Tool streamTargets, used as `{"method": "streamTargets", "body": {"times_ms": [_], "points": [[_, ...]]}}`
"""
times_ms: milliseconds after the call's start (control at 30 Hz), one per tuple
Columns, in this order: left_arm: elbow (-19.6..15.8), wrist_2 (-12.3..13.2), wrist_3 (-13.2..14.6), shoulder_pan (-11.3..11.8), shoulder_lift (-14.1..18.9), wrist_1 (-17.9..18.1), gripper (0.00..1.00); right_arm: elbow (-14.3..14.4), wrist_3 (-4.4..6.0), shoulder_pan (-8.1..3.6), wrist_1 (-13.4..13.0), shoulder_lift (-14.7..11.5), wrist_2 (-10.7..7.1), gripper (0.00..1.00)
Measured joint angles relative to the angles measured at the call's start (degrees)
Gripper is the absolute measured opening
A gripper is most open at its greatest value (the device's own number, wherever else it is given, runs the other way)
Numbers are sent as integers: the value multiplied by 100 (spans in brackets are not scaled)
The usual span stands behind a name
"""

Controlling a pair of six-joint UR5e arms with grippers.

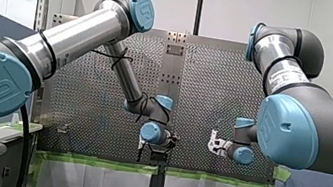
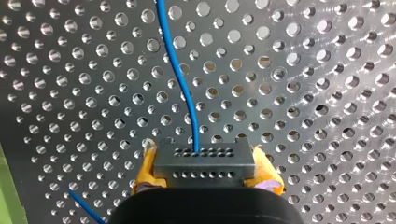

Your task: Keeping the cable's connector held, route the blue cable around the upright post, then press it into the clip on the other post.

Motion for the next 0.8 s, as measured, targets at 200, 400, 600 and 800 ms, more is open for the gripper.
{"method": "streamTargets", "body": {"times_ms": [200, 400, 600, 800], "points": [[-1, -58, -41, 18, 0, -51, 100, 1, 27, 0, -2, 3, 1, 0], [0, -76, -67, 21, 0, -68, 100, -2, 37, 1, -4, 8, 0, 0], [0, -130, -79, 22, 0, -70, 100, -2, 37, 1, -2, 13, 3, 0], [-12, -228, -65, -6, 22, -147, 100, 1, 37, 1, 1, 15, 0, 0]]}}
